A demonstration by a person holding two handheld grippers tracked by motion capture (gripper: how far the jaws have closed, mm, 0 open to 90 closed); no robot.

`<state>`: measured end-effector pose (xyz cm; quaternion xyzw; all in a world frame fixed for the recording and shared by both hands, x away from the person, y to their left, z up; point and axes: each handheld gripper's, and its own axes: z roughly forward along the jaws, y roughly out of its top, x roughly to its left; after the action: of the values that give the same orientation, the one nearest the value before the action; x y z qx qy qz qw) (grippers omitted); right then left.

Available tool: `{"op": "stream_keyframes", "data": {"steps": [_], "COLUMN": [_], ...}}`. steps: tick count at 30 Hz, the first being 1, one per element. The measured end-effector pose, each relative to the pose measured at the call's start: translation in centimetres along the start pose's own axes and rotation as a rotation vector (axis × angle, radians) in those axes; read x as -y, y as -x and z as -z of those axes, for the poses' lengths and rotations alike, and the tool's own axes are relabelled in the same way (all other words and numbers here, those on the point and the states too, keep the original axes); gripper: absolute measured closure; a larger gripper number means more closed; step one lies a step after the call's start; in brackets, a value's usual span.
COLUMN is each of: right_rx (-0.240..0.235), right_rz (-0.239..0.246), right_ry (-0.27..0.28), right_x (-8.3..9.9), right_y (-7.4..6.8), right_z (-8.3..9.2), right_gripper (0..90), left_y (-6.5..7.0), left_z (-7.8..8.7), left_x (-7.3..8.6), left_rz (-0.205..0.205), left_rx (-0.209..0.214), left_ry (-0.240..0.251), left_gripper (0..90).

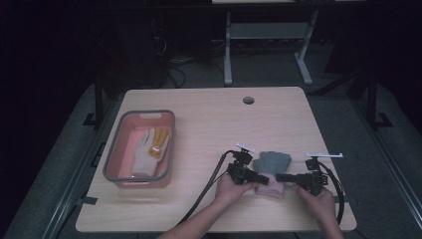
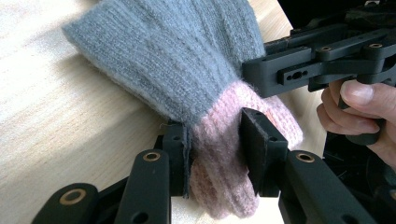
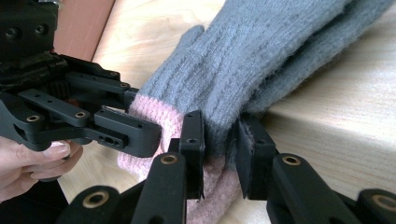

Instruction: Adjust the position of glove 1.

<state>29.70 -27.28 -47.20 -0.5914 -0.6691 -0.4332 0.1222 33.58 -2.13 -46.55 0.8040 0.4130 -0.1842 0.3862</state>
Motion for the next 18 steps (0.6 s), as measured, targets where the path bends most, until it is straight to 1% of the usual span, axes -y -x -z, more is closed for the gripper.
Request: {"op": "stream_keyframes", "data": {"steps": [4, 10, 16, 17, 18], "right_rx": [0.004, -0.01, -0.014, -0.016, -0.017], "right_rz": [0.019, 0.032, 0.054, 0.06, 0.064], "right_ry": [0.005, 0.02, 0.047, 0.049, 0.05], "right_x": [0.0, 0.0, -0.1, -0.2, -0.2], "right_y": [-0.3, -0.6, -1.5, -1.7, -1.8], "right_z": [-0.1, 0.0, 0.2, 0.2, 0.2], "right_gripper": [74.4, 74.4, 74.3, 74.4, 74.4], "left_y": [-0.1, -0.1, 0.0, 0.1, 0.0], "left_z": [0.3, 0.9, 1.8, 2.0, 2.3], "left_x": [0.0, 0.0, -0.1, -0.1, -0.1], "left_rz": [-0.006, -0.009, -0.024, -0.019, -0.028], "left_rx": [0.001, 0.013, 0.017, 0.019, 0.019], "left_ry": [0.002, 0.019, 0.031, 0.036, 0.034], "left_gripper": [65.0, 64.9, 65.5, 65.6, 65.8]}}
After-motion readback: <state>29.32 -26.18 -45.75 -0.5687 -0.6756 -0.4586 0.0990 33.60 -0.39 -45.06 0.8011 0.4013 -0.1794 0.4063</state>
